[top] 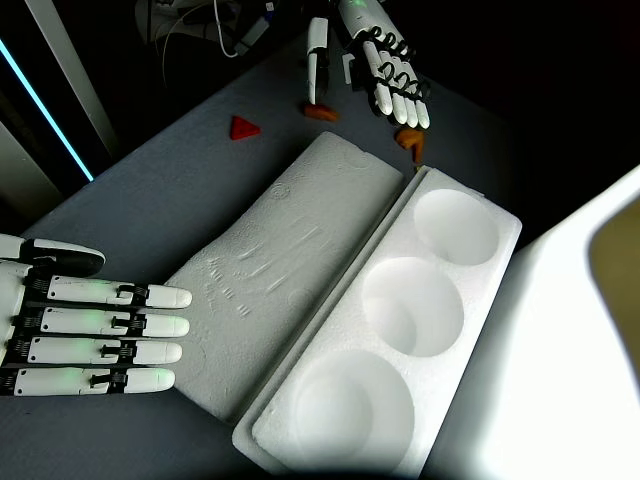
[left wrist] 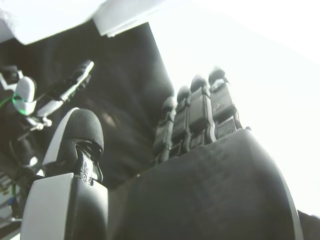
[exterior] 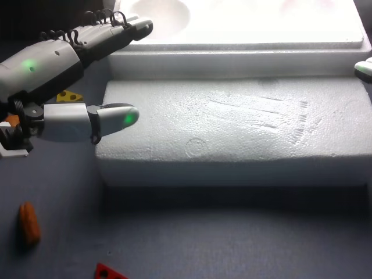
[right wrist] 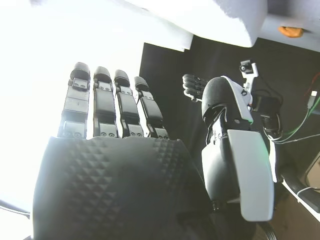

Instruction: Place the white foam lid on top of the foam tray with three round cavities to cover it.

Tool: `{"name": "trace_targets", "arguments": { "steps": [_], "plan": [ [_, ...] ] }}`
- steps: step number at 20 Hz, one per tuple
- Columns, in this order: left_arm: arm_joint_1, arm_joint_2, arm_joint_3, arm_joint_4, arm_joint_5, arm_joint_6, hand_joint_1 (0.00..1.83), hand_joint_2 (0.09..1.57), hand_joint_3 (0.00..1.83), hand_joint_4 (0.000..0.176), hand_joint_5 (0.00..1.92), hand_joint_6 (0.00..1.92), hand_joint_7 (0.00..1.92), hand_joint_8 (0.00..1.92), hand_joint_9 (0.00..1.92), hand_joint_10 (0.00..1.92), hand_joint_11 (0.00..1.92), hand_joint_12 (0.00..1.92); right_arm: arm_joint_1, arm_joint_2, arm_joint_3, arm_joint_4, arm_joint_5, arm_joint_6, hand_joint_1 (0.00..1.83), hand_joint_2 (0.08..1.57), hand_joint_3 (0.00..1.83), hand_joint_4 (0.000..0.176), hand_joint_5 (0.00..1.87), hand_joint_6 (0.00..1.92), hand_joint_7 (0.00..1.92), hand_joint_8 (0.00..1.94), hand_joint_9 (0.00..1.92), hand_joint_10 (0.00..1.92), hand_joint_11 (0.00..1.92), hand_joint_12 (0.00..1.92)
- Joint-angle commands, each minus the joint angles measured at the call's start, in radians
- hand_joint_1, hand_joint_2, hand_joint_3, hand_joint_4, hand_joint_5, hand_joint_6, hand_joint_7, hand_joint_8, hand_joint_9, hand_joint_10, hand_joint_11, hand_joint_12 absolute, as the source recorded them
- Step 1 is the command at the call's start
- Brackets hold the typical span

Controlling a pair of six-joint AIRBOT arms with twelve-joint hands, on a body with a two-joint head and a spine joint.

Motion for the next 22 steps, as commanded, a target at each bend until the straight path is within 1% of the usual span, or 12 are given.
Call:
{"name": "trace_targets", "arguments": {
  "steps": [1,2,4,5,6,7,9,10,11,14,19,22],
  "plan": [
    [-0.008,-0.001,0.003,-0.030,-0.115,-0.006,0.48,1.16,0.04,0.043,0.00,0.00,0.00,0.00,0.00,0.00,0.00,0.00,0.010,0.005,0.005,0.020,0.117,0.000,0.53,1.25,0.04,0.000,0.00,0.00,0.00,0.00,0.00,0.00,0.00,0.01],
    [-0.006,0.001,0.000,-0.031,-0.112,-0.006,0.48,1.16,0.03,0.052,0.00,0.00,0.00,0.00,0.00,0.00,0.00,0.00,0.009,0.005,0.004,0.025,0.117,0.000,0.52,1.26,0.03,0.000,0.00,0.00,0.00,0.00,0.00,0.00,0.00,0.00],
    [0.008,0.007,-0.011,-0.044,-0.114,-0.006,0.50,1.15,0.02,0.044,0.00,0.00,0.00,0.00,0.00,0.00,0.00,0.00,0.006,0.005,0.000,0.039,0.117,-0.005,0.51,1.26,0.03,0.000,0.00,0.00,0.00,0.00,0.00,0.00,0.00,0.00],
    [0.016,0.008,-0.015,-0.054,-0.116,-0.005,0.48,1.14,0.01,0.035,0.01,0.00,0.00,0.00,0.00,0.00,0.00,0.00,0.003,0.005,-0.003,0.046,0.117,-0.006,0.52,1.26,0.02,0.000,0.00,0.00,0.00,0.00,0.00,0.00,0.00,0.00],
    [0.029,0.008,-0.020,-0.069,-0.120,-0.002,0.45,1.12,0.00,0.050,0.00,0.00,0.00,0.00,0.00,0.00,0.00,0.00,-0.002,0.005,-0.007,0.056,0.118,-0.009,0.52,1.25,0.02,0.000,0.00,0.00,0.00,0.00,0.00,0.00,0.00,0.00],
    [0.042,0.011,-0.026,-0.088,-0.125,0.004,0.42,1.10,0.00,0.049,0.00,0.00,0.00,0.00,0.00,0.00,0.00,0.00,-0.007,0.005,-0.010,0.067,0.118,-0.012,0.52,1.24,0.01,0.000,0.00,0.00,0.00,0.00,0.00,0.00,0.00,0.00],
    [0.074,0.023,-0.043,-0.136,-0.140,0.025,0.44,1.08,0.00,0.041,0.00,0.00,0.00,0.00,0.00,0.00,0.00,0.00,-0.017,0.005,-0.021,0.097,0.125,-0.029,0.52,1.24,0.01,0.000,0.00,0.00,0.00,0.00,0.00,0.00,0.01,0.01],
    [0.092,0.029,-0.054,-0.164,-0.153,0.036,0.44,1.07,0.00,0.024,0.00,0.00,0.00,0.00,0.00,0.00,0.00,0.00,-0.027,0.004,-0.026,0.115,0.132,-0.037,0.54,1.23,0.00,0.000,0.00,0.00,0.00,0.00,0.00,0.00,0.00,0.00],
    [0.110,0.033,-0.064,-0.192,-0.165,0.045,0.40,1.06,0.00,0.030,0.00,0.00,0.00,0.00,0.00,0.00,0.00,0.00,-0.040,0.004,-0.032,0.139,0.145,-0.047,0.52,1.23,0.00,0.000,0.00,0.00,0.00,0.00,0.00,0.00,0.00,0.00],
    [0.171,0.040,-0.084,-0.266,-0.191,0.062,0.43,1.04,0.00,0.000,0.00,0.00,0.00,0.00,0.00,0.00,0.00,0.00,-0.095,0.000,-0.051,0.217,0.193,-0.069,0.51,1.20,0.00,0.000,0.00,0.00,0.00,0.00,0.00,0.00,0.00,0.00],
    [0.260,0.043,-0.105,-0.360,-0.208,0.079,0.42,1.03,0.00,0.000,0.00,0.00,0.00,0.00,0.00,0.00,0.00,0.00,-0.135,-0.021,-0.071,0.305,0.233,-0.102,0.46,1.18,0.00,0.000,0.00,0.00,0.00,0.00,0.00,0.00,0.00,0.00],
    [0.301,0.055,-0.111,-0.381,-0.193,0.081,0.41,1.03,0.00,0.000,0.00,0.00,0.00,0.00,0.00,0.00,0.00,0.00,-0.159,-0.031,-0.074,0.335,0.242,-0.103,0.46,1.17,0.00,0.000,0.00,0.00,0.00,0.00,0.00,0.00,0.02,0.01]
  ]
}}
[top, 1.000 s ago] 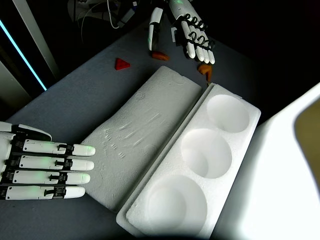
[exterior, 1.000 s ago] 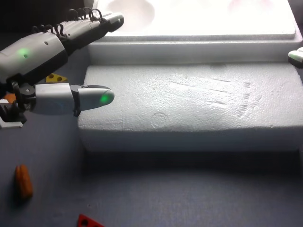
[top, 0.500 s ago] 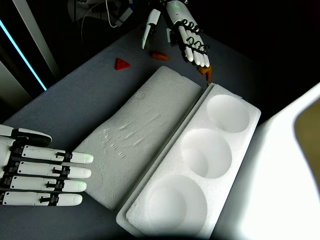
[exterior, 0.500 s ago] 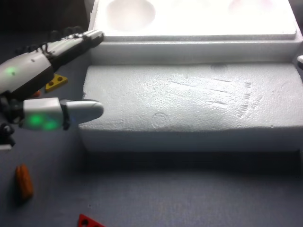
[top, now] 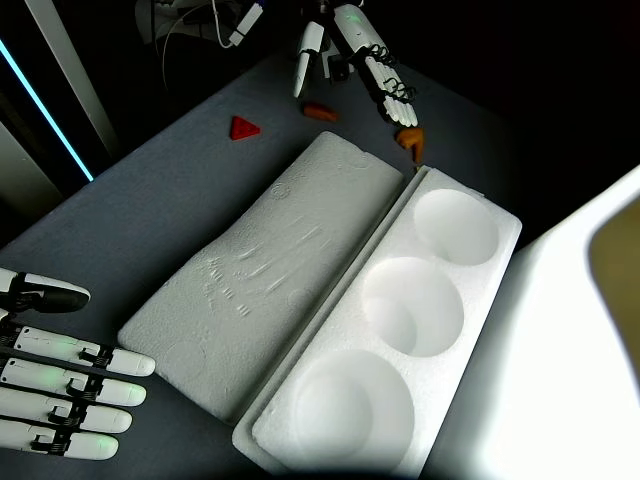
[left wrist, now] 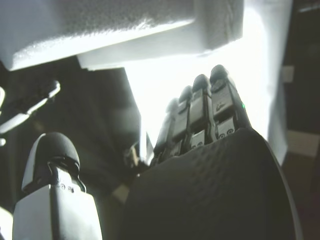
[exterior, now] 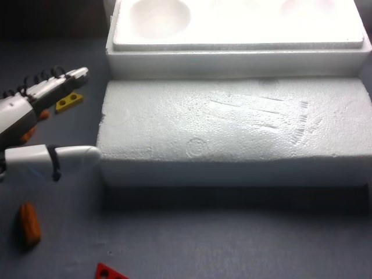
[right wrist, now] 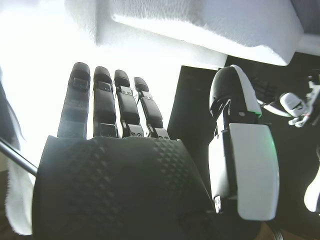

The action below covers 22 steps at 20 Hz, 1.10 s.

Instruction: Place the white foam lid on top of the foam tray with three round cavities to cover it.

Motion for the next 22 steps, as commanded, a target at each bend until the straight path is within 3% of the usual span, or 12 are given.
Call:
{"name": "trace_targets", "arguments": {
  "steps": [1,12,22],
  "plan": [
    [0.002,0.012,0.000,-0.006,-0.109,0.000,0.40,1.03,0.00,0.000,0.00,0.00,0.00,0.00,0.00,0.00,0.00,0.00,-0.005,0.005,0.002,0.016,0.127,0.001,0.47,1.17,0.00,0.000,0.00,0.00,0.00,0.00,0.00,0.00,0.04,0.02],
    [-0.001,-0.001,0.022,-0.013,0.052,0.075,0.47,0.99,0.00,0.000,0.05,0.01,0.00,0.00,0.00,0.00,0.00,0.00,-0.017,-0.044,0.034,0.064,0.064,-0.010,0.56,1.12,0.00,0.000,0.00,0.00,0.00,0.00,0.00,0.00,0.00,0.00],
    [-0.033,-0.054,0.053,-0.062,0.102,0.121,0.50,0.99,0.00,0.000,0.06,0.01,0.00,0.00,0.00,0.00,0.00,0.00,0.024,-0.099,0.085,0.091,0.001,-0.012,0.59,1.13,0.00,0.000,0.00,0.00,0.00,0.00,0.00,0.00,0.00,0.00]
  ]
}}
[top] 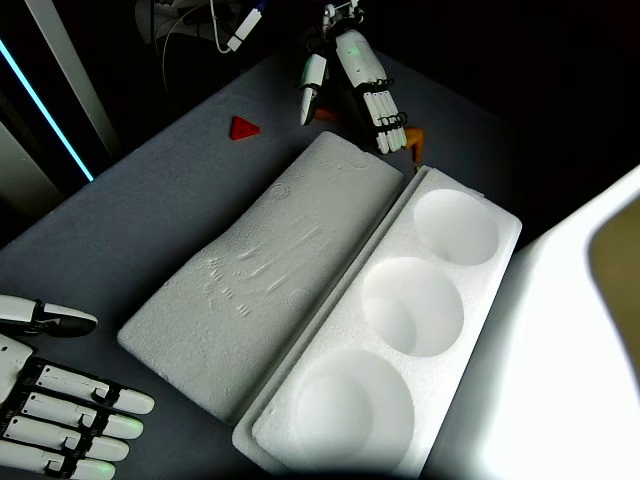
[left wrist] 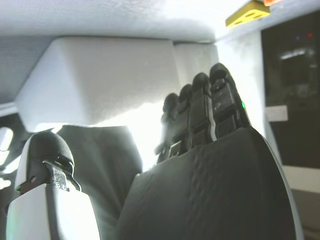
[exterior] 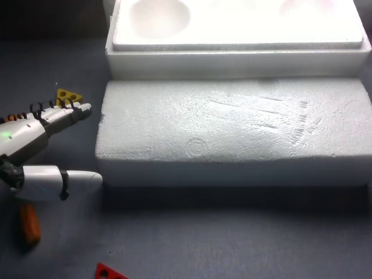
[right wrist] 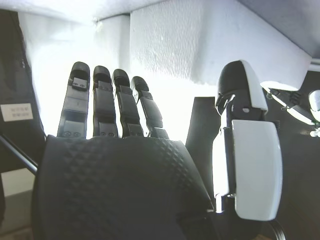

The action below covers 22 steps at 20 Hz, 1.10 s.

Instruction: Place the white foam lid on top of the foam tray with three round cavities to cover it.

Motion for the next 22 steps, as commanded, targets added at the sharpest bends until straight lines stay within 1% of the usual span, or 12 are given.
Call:
{"name": "trace_targets", "arguments": {
  "steps": [1,2,5,6,7,9,13,14,16,19,22],
  "plan": [
    [-0.005,-0.001,0.005,-0.010,-0.110,-0.002,0.50,0.99,0.00,0.000,0.07,0.01,0.00,0.00,0.00,0.00,0.00,0.00,0.013,0.004,0.010,0.005,0.108,0.001,0.59,1.13,0.00,0.000,0.00,0.00,0.00,0.00,0.00,0.00,0.00,0.00],
    [-0.005,-0.004,0.007,-0.014,-0.110,-0.001,0.50,0.99,0.00,0.000,0.07,0.01,0.00,0.00,0.00,0.00,0.00,0.00,0.015,0.000,0.012,0.009,0.107,0.001,0.61,1.14,0.00,0.000,0.00,0.00,0.00,0.00,0.00,0.00,0.00,0.00],
    [-0.005,-0.021,0.014,-0.032,-0.117,-0.003,0.48,0.98,0.00,0.000,0.06,0.00,0.00,0.00,0.00,0.00,0.00,0.00,0.033,-0.021,0.031,0.015,0.085,0.001,0.58,1.14,0.00,0.000,0.00,0.00,0.00,0.00,0.00,0.00,0.03,0.01],
    [-0.005,-0.024,0.015,-0.033,-0.119,-0.004,0.49,0.97,0.00,0.000,0.06,0.00,0.00,0.00,0.00,0.00,0.00,0.00,0.036,-0.025,0.034,0.016,0.083,0.001,0.58,1.14,0.00,0.000,0.00,0.00,0.00,0.00,0.00,0.00,0.01,0.01],
    [-0.007,-0.028,0.017,-0.034,-0.120,-0.005,0.50,0.96,0.00,0.000,0.06,0.00,0.00,0.00,0.00,0.00,0.00,0.00,0.042,-0.033,0.040,0.021,0.080,0.002,0.58,1.14,0.00,0.000,0.00,0.00,0.00,0.00,0.00,0.00,0.04,0.02],
    [-0.012,-0.039,0.022,-0.036,-0.119,-0.005,0.49,0.97,0.00,0.000,0.06,0.00,0.00,0.00,0.00,0.00,0.00,0.00,0.057,-0.049,0.054,0.026,0.070,0.002,0.61,1.13,0.00,0.000,0.00,0.00,0.00,0.00,0.00,0.00,0.02,0.02],
    [-0.019,-0.058,0.030,-0.050,-0.124,-0.005,0.47,0.97,0.00,0.000,0.05,0.00,0.00,0.00,0.00,0.00,0.00,0.00,0.071,-0.069,0.071,0.037,0.059,0.002,0.58,1.11,0.00,0.000,0.00,0.00,0.00,0.00,0.00,0.00,0.01,0.01],
    [-0.020,-0.066,0.034,-0.056,-0.126,-0.005,0.47,0.96,0.00,0.000,0.05,0.00,0.00,0.00,0.00,0.00,0.00,0.00,0.075,-0.075,0.076,0.041,0.058,0.002,0.62,1.11,0.00,0.000,0.00,0.00,0.00,0.00,0.00,0.00,0.00,0.00],
    [-0.021,-0.076,0.037,-0.065,-0.133,-0.005,0.47,0.96,0.00,0.000,0.06,0.01,0.00,0.00,0.00,0.00,0.00,0.00,0.082,-0.084,0.084,0.047,0.058,0.002,0.63,1.11,0.00,0.000,0.00,0.00,0.00,0.00,0.00,0.00,0.00,0.00],
    [-0.022,-0.091,0.040,-0.075,-0.138,-0.006,0.47,0.96,0.00,0.000,0.07,0.00,0.00,0.00,0.00,0.00,0.00,0.00,0.095,-0.096,0.094,0.051,0.058,0.003,0.58,1.11,0.00,0.000,0.00,0.00,0.00,0.00,0.00,0.00,0.00,0.00],
    [-0.022,-0.102,0.043,-0.074,-0.144,-0.019,0.46,0.97,0.00,0.000,0.08,0.01,0.00,0.00,0.00,0.00,0.00,0.00,0.098,-0.108,0.102,0.051,0.058,0.013,0.63,1.11,0.00,0.000,0.00,0.00,0.00,0.00,0.00,0.00,0.00,0.00]
  ]
}}
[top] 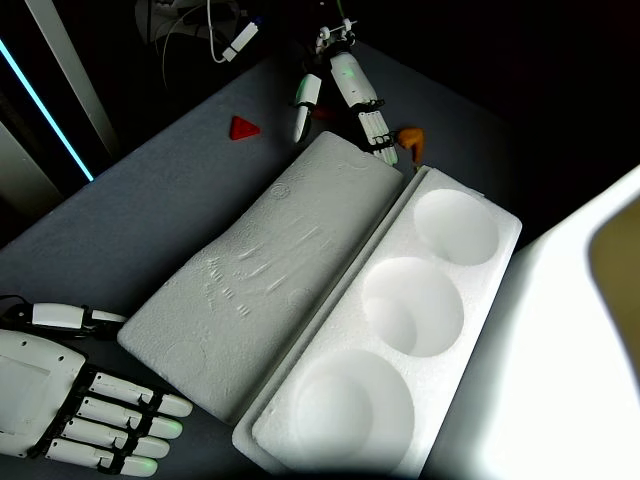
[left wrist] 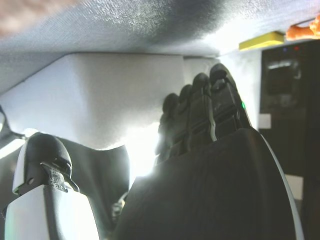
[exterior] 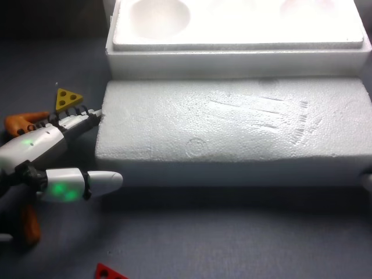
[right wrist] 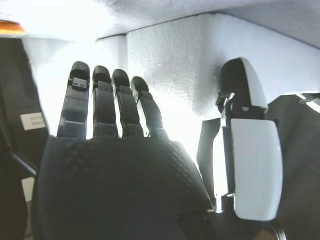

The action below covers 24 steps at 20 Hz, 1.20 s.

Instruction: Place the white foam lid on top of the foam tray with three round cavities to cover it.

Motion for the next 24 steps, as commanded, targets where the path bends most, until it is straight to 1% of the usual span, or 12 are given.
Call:
{"name": "trace_targets", "arguments": {
  "steps": [1,2,3,4,7,8,9,10,11,14,20,24],
  "plan": [
    [-0.008,-0.002,0.005,0.005,-0.123,-0.009,0.45,0.98,0.00,0.000,0.10,0.01,0.00,0.00,0.00,0.00,0.00,0.00,0.007,0.005,0.009,-0.010,0.114,0.011,0.68,1.12,0.00,0.000,0.00,0.00,0.00,0.00,0.00,0.00,0.06,0.03],
    [-0.008,-0.003,0.005,0.008,-0.125,-0.013,0.45,0.98,0.00,0.000,0.10,0.01,0.00,0.00,0.00,0.00,0.00,0.00,0.008,0.004,0.011,-0.013,0.114,0.016,0.68,1.12,0.00,0.000,0.00,0.00,0.00,0.00,0.00,0.00,0.06,0.03],
    [-0.009,-0.005,0.006,0.012,-0.127,-0.022,0.44,0.99,0.01,0.000,0.11,0.02,0.00,0.00,0.00,0.00,0.00,0.00,0.009,0.002,0.012,-0.016,0.114,0.021,0.69,1.11,0.00,0.000,0.00,0.00,0.00,0.00,0.00,0.00,0.01,0.40],
    [-0.009,-0.008,0.007,0.016,-0.131,-0.028,0.42,1.02,0.02,0.000,0.15,0.03,0.01,0.00,0.00,0.00,0.00,0.00,0.011,0.000,0.014,-0.019,0.114,0.025,0.67,1.13,0.00,0.000,0.09,0.02,0.06,0.01,0.06,0.03,0.00,1.08],
    [-0.009,-0.012,0.006,0.027,-0.143,-0.044,0.41,1.06,0.03,0.000,0.18,0.04,0.01,0.00,0.00,0.00,0.00,0.00,0.015,-0.005,0.017,-0.027,0.114,0.034,0.64,1.16,0.01,0.000,0.19,0.04,0.15,0.03,0.14,0.08,0.00,1.40],
    [-0.009,-0.012,0.003,0.031,-0.148,-0.046,0.42,1.07,0.03,0.000,0.19,0.04,0.01,0.00,0.00,0.00,0.00,0.00,0.015,-0.005,0.017,-0.030,0.115,0.038,0.65,1.17,0.00,0.000,0.23,0.03,0.21,0.01,0.17,0.23,0.00,1.58],
    [-0.009,-0.008,-0.003,0.037,-0.159,-0.049,0.42,1.10,0.01,0.000,0.22,0.03,0.02,0.00,0.00,0.00,0.00,0.00,0.016,-0.005,0.018,-0.034,0.116,0.045,0.58,1.18,0.00,0.000,0.23,0.01,0.23,0.00,0.07,0.54,0.00,1.64],
    [-0.009,-0.005,-0.007,0.041,-0.164,-0.050,0.42,1.10,0.01,0.000,0.22,0.03,0.02,0.00,0.00,0.00,0.00,0.00,0.016,-0.005,0.017,-0.038,0.119,0.051,0.58,1.18,0.00,0.000,0.23,0.01,0.23,0.00,0.07,0.54,0.00,1.64],
    [-0.009,0.001,-0.014,0.045,-0.173,-0.052,0.44,1.11,0.01,0.000,0.23,0.03,0.03,0.00,0.00,0.00,0.00,0.00,0.016,-0.005,0.015,-0.045,0.124,0.058,0.55,1.20,0.00,0.000,0.27,0.02,0.30,0.02,0.07,0.72,0.00,1.71],
    [0.007,0.024,-0.039,0.059,-0.207,-0.060,0.42,1.11,0.01,0.000,0.22,0.03,0.02,0.00,0.00,0.00,0.00,0.00,0.015,0.006,-0.006,-0.070,0.139,0.067,0.55,1.20,0.00,0.000,0.23,0.01,0.20,0.00,0.00,0.61,0.00,1.54],
    [0.079,0.065,-0.109,0.075,-0.321,-0.104,0.49,1.10,0.00,0.000,0.22,0.02,0.02,0.00,0.00,0.00,0.00,0.00,0.000,0.055,-0.084,-0.128,0.203,0.084,0.55,1.18,0.00,0.000,0.19,0.00,0.17,0.00,0.00,0.49,0.00,1.50],
    [0.097,0.106,-0.152,0.102,-0.399,-0.116,0.44,1.10,0.00,0.000,0.21,0.01,0.01,0.00,0.00,0.00,0.00,0.00,-0.022,0.111,-0.141,-0.169,0.285,0.092,0.48,1.18,0.00,0.000,0.19,0.00,0.17,0.00,0.00,0.62,0.00,1.66]
  ]
}}
